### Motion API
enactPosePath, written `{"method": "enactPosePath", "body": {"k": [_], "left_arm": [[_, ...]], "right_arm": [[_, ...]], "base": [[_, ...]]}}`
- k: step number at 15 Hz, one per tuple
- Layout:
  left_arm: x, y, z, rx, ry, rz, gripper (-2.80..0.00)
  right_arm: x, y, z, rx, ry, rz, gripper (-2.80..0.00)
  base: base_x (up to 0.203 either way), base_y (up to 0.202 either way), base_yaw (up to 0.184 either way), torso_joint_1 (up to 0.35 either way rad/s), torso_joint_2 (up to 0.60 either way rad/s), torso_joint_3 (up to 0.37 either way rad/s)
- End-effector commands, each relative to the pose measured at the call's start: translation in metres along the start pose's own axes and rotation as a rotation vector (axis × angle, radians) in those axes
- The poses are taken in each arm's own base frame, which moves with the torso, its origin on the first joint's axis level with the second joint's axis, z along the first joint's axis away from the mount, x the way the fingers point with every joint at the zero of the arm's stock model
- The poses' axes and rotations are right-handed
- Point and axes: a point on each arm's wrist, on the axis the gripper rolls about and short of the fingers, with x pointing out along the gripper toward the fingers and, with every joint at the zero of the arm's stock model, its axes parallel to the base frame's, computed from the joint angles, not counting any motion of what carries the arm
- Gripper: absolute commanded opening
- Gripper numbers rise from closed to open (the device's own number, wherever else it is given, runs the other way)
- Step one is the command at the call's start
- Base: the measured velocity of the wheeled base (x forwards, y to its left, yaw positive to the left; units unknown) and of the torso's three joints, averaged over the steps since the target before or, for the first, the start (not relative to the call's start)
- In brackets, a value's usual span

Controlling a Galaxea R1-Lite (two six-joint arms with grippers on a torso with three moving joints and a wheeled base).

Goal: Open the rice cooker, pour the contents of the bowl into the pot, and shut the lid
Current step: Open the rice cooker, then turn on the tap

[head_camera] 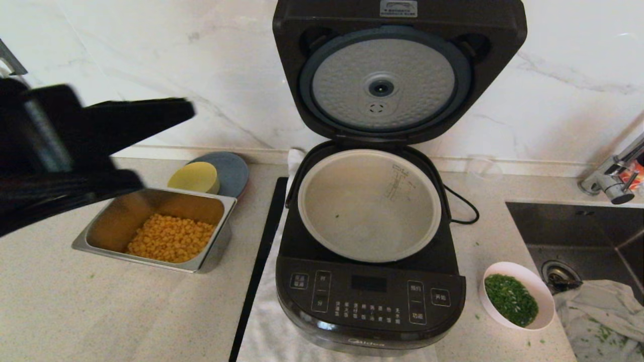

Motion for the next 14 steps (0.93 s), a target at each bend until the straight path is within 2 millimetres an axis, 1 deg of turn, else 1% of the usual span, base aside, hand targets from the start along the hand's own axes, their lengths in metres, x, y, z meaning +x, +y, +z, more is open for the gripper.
{"method": "enactPosePath", "body": {"k": [1, 2, 3, 5, 7, 9, 11, 12, 14], "left_arm": [[-0.070, 0.042, -0.004, -0.013, -0.085, 0.222, -2.80], [-0.089, 0.051, -0.010, -0.009, -0.099, 0.328, -2.80], [-0.108, 0.056, -0.016, -0.007, -0.117, 0.420, -2.80], [-0.144, 0.058, -0.033, -0.004, -0.150, 0.568, -2.80], [-0.167, 0.056, -0.063, 0.004, -0.160, 0.749, -2.80], [-0.184, 0.052, -0.094, 0.010, -0.184, 0.867, -2.80], [-0.194, 0.048, -0.123, 0.015, -0.197, 0.926, -2.80], [-0.195, 0.048, -0.141, 0.020, -0.184, 0.907, -2.80], [-0.197, 0.047, -0.177, 0.051, -0.155, 0.758, -2.80]], "right_arm": [[0.000, 0.000, 0.000, 0.000, 0.000, 0.000, -2.80], [0.000, 0.000, 0.000, 0.000, 0.000, 0.000, -2.80], [0.000, 0.000, 0.000, 0.000, 0.000, 0.000, -2.80], [0.000, 0.000, 0.000, 0.000, 0.000, 0.000, -2.80], [0.000, 0.000, 0.000, 0.000, 0.000, 0.000, -2.80], [0.000, 0.000, 0.000, 0.000, 0.000, 0.000, -2.80], [0.000, 0.000, 0.000, 0.000, 0.000, 0.000, -2.80], [0.000, 0.000, 0.000, 0.000, 0.000, 0.000, -2.80], [0.000, 0.000, 0.000, 0.000, 0.000, 0.000, -2.80]], "base": [[0.000, 0.000, 0.000, 0.000, 0.00, 0.000], [0.000, 0.000, 0.000, 0.000, 0.00, 0.000], [0.000, 0.000, 0.000, 0.000, 0.00, 0.000], [0.000, 0.000, 0.000, 0.000, 0.00, 0.000], [0.000, 0.000, 0.000, 0.000, 0.00, 0.000], [0.000, 0.000, 0.000, 0.000, 0.00, 0.000], [0.000, 0.000, 0.000, 0.000, 0.00, 0.000], [0.000, 0.000, 0.000, 0.000, 0.00, 0.000], [0.000, 0.000, 0.000, 0.000, 0.00, 0.000]]}}
